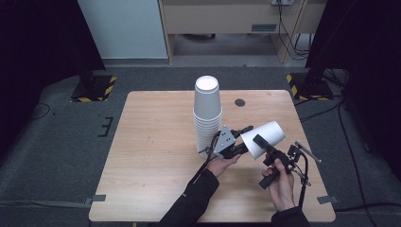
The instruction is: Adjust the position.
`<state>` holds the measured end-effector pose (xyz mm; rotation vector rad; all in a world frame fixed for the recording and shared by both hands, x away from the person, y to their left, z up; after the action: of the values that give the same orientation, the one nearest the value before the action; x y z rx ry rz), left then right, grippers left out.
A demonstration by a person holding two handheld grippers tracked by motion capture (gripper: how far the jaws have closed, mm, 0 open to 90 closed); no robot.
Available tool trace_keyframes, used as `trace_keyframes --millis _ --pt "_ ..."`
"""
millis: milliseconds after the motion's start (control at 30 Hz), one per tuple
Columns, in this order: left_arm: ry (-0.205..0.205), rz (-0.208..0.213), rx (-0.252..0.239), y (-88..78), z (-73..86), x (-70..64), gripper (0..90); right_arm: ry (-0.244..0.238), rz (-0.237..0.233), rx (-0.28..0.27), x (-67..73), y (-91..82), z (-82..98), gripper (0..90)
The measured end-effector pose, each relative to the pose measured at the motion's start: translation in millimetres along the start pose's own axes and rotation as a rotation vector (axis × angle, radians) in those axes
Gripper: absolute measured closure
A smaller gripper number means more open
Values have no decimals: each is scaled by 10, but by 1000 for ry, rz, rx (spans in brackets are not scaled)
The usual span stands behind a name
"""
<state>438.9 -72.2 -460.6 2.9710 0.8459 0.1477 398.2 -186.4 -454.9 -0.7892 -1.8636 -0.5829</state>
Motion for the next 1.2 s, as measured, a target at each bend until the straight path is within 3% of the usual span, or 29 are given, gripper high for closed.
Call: trace_keyframes --millis 467,1200 --pt "7 -2 16 -70 31 14 819 6 -11 -9 -16 -5 -44 143" --pt "10 20 26 -110 29 -37 842 -20 18 -47 -58 -25 -102 140"
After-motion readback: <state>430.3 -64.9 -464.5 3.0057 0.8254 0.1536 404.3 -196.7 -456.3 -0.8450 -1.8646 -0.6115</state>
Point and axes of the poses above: each handheld gripper's, and its own axes: y roughly forward along the jaws, z roughly out of its underside, x roughly to its left, the point moved 6 cm from there along y, roughly forward along the jaws, and after that the axes turned 5 degrees about y, right-handed, at the moved point
